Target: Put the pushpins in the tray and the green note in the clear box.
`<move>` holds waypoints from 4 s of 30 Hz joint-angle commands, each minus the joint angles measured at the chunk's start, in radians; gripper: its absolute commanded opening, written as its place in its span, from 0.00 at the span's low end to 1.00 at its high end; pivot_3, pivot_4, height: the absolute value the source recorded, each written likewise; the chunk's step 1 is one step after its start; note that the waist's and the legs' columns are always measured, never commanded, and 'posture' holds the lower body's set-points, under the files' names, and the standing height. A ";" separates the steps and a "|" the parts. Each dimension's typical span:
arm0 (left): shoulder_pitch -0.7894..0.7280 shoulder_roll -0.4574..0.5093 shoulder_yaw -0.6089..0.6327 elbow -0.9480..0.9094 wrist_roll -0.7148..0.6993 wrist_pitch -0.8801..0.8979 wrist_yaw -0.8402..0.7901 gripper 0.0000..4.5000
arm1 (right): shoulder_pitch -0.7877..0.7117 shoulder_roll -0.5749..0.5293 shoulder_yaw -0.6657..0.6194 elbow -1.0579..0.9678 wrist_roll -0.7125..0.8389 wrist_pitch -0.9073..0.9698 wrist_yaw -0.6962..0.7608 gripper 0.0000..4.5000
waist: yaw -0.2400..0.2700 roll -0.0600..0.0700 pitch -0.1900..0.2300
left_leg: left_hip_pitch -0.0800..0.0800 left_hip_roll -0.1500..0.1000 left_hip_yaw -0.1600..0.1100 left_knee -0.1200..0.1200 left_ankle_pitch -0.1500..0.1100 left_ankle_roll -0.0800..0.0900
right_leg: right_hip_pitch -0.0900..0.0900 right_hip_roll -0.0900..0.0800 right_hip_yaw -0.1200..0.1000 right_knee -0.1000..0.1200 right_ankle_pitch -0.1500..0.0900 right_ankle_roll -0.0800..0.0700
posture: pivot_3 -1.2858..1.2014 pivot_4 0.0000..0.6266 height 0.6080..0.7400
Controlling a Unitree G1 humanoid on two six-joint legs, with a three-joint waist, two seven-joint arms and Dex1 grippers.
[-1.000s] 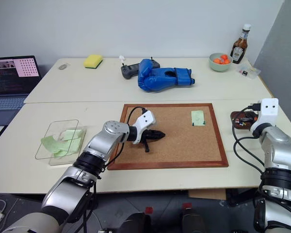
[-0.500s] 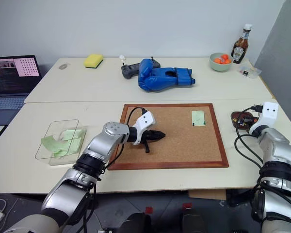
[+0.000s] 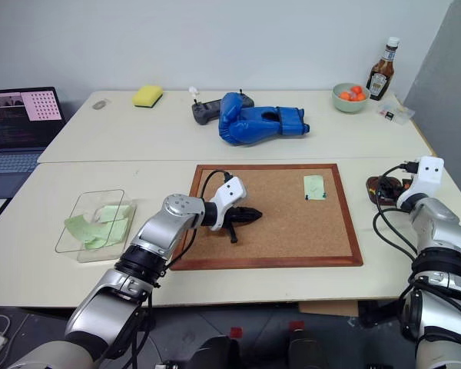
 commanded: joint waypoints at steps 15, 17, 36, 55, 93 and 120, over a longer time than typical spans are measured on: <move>0.024 0.003 -0.036 0.053 0.031 0.023 -0.011 0.00 | 0.157 0.053 0.240 -0.316 0.012 -0.069 0.308 1.00 | 0.002 0.000 0.000 | 0.000 0.000 -0.003 0.001 0.000 0.000 | 0.000 0.000 -0.001 0.000 0.000 0.000 | 0.52 0.24 1.00; 0.024 0.005 -0.035 0.052 0.031 0.024 -0.011 0.00 | 0.132 0.069 0.233 -0.277 0.019 -0.067 0.303 1.00 | 0.001 0.000 0.000 | 0.000 0.000 -0.004 0.000 0.000 0.000 | 0.000 0.000 -0.001 0.000 0.000 0.000 | 0.52 0.24 1.00; 0.022 0.008 -0.030 0.045 0.030 0.026 -0.007 0.00 | 0.017 0.108 0.235 0.002 -0.033 -0.197 0.307 0.29 | 0.001 0.000 0.000 | 0.000 0.000 -0.004 0.000 0.000 0.000 | 0.000 0.000 0.000 0.000 0.000 0.000 | 0.52 0.24 1.00; 0.019 -0.002 -0.038 0.062 0.035 0.010 -0.007 0.00 | 0.046 0.071 0.142 -0.178 0.031 -0.191 0.288 0.01 | 0.003 0.000 0.000 | -0.001 0.000 -0.005 0.000 0.000 0.000 | -0.001 0.000 0.000 0.000 0.000 0.000 | 0.52 0.24 1.00; 0.048 -0.005 -0.057 0.025 0.038 0.012 -0.018 0.00 | -0.078 -0.055 -0.026 0.177 -0.017 -0.028 -0.078 0.52 | 0.008 0.000 0.000 | -0.001 0.000 0.000 -0.001 0.000 0.000 | 0.000 0.000 0.000 -0.002 0.000 0.000 | 0.52 0.24 1.00; 0.025 -0.009 -0.051 0.044 0.038 0.004 -0.017 0.00 | -0.129 -0.006 -0.056 -0.020 0.150 0.030 0.061 0.99 | 0.007 0.000 0.000 | -0.001 0.000 0.000 -0.001 0.000 0.000 | 0.000 0.000 0.001 -0.002 0.000 0.000 | 0.52 0.24 1.00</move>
